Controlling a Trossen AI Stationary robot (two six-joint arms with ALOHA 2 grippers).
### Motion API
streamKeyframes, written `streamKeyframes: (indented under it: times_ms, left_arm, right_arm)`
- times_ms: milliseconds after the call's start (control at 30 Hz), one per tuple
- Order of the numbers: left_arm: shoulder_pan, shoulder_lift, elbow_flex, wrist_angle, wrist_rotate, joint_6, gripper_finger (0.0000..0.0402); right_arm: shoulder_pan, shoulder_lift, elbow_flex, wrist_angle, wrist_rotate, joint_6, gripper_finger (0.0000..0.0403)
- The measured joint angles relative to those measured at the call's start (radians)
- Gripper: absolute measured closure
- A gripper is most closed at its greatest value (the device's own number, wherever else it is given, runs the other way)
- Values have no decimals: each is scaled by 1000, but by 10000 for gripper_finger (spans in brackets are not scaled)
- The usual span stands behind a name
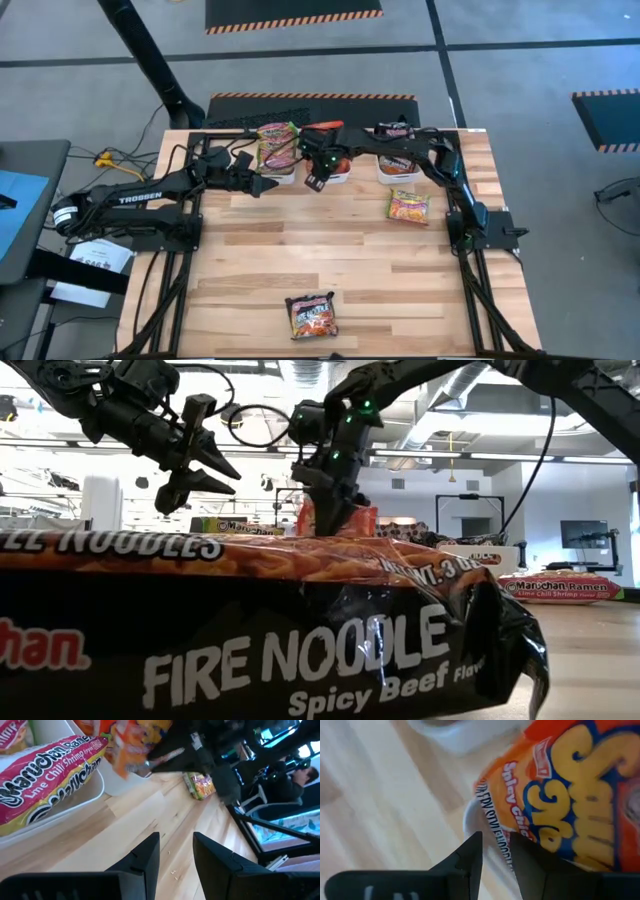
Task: Sort Maruchan noodles
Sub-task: Put the orange noodle pack into the middle white bin
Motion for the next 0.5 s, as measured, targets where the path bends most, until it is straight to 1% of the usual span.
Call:
streamKeyframes:
  times_ms: [67, 233, 500]
  left_arm:
    - [0, 0, 0, 0, 0, 10, 299]
    - [0, 0, 0, 0, 0, 11, 299]
    - [0, 0, 0, -7, -1, 11, 299]
  right_arm:
    - [-3, 14, 1, 27, 15, -1, 276]
    - [-6, 36, 2, 31, 4, -1, 276]
    - [22, 8, -2, 15, -6, 2, 276]
